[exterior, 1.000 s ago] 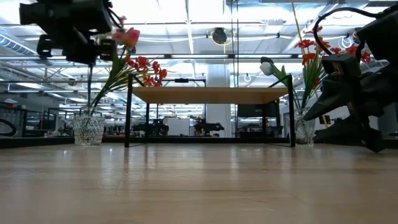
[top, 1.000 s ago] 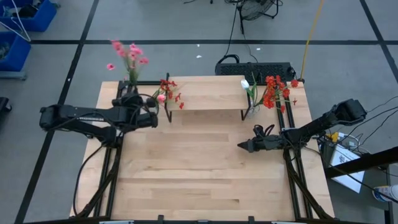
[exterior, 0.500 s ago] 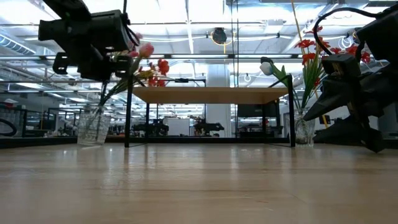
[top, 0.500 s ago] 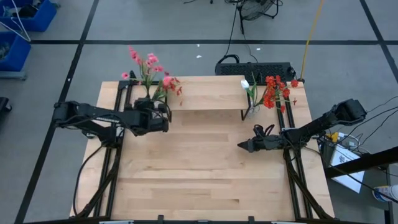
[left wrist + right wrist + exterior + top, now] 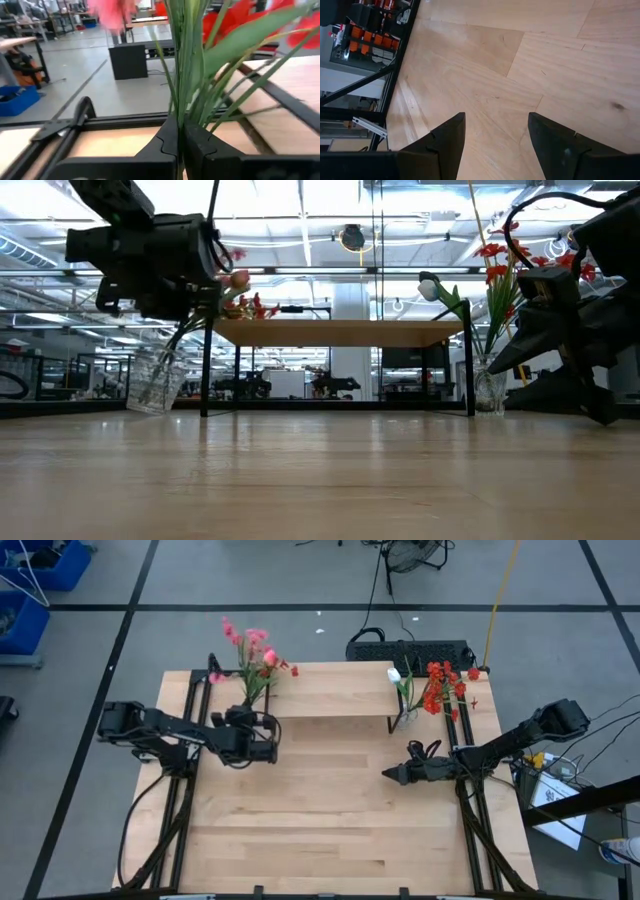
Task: Pick and place flowers into a vace then onto a shelf
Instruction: Put the pink flowers into the left transparent vase
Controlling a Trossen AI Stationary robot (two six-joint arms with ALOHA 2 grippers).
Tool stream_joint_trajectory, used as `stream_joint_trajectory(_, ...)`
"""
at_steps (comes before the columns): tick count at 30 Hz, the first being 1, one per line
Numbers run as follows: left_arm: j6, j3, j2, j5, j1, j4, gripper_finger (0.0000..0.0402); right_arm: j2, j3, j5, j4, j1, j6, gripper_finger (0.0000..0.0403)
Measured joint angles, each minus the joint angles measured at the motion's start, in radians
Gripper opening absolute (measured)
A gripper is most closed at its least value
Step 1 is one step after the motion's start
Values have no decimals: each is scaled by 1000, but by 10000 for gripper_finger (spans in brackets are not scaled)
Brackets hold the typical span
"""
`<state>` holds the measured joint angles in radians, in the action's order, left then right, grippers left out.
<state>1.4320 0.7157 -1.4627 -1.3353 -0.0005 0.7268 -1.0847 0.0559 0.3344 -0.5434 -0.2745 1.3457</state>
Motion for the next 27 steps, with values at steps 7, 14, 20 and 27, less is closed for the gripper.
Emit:
stream_joint_trajectory(7, 26, -1, -4, 81, -30, 0, 20, 0, 0, 1, 2, 0, -1, 208)
stream_joint_trajectory(14, 37, -6, -6, 159, -47, -10, 21, 0, 0, 2, 4, 0, -7, 208)
stream_joint_trajectory(20, 38, -120, -5, 113, -91, -238, 11, 0, 0, 3, 1, 0, 1, 208)
stream_joint_trajectory(27, 47, -202, -4, 165, -118, -408, 8, -2, 0, 21, -128, 7, -5, 208)
